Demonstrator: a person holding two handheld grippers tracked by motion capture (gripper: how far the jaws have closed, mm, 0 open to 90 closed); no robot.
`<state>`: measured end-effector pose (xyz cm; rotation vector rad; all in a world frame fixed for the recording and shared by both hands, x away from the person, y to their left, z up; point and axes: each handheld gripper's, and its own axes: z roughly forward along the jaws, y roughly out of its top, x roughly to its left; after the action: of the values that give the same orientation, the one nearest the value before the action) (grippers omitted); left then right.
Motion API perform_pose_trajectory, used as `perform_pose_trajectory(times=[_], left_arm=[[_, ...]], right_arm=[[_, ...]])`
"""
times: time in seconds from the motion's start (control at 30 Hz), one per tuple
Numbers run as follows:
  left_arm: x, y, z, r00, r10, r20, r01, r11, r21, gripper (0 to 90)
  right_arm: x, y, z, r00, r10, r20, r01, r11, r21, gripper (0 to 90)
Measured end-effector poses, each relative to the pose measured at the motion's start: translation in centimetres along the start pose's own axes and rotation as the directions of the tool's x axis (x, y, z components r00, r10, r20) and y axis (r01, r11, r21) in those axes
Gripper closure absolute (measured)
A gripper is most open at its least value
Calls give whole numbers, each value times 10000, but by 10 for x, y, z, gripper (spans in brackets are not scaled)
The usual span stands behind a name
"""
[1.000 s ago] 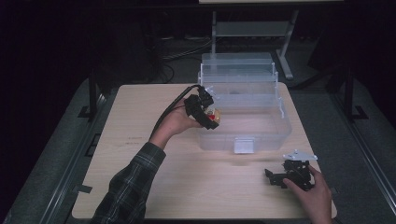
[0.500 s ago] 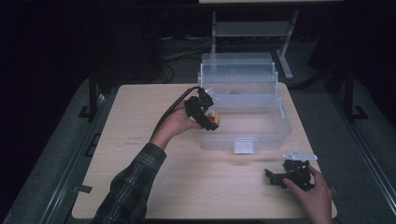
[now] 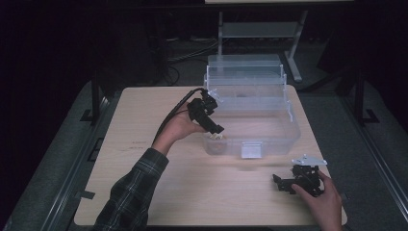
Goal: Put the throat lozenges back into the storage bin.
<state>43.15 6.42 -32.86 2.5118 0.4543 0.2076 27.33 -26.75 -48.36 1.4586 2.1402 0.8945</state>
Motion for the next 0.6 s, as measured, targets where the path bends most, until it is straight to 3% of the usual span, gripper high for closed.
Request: perform_pose_trajectory(times=[0.6], left_arm=[[-3,-30,-29,9989,-312,-352,297,9987,-421,183]], right_arm=[[0,0,0,10000,32,1,-32,10000,1,0]])
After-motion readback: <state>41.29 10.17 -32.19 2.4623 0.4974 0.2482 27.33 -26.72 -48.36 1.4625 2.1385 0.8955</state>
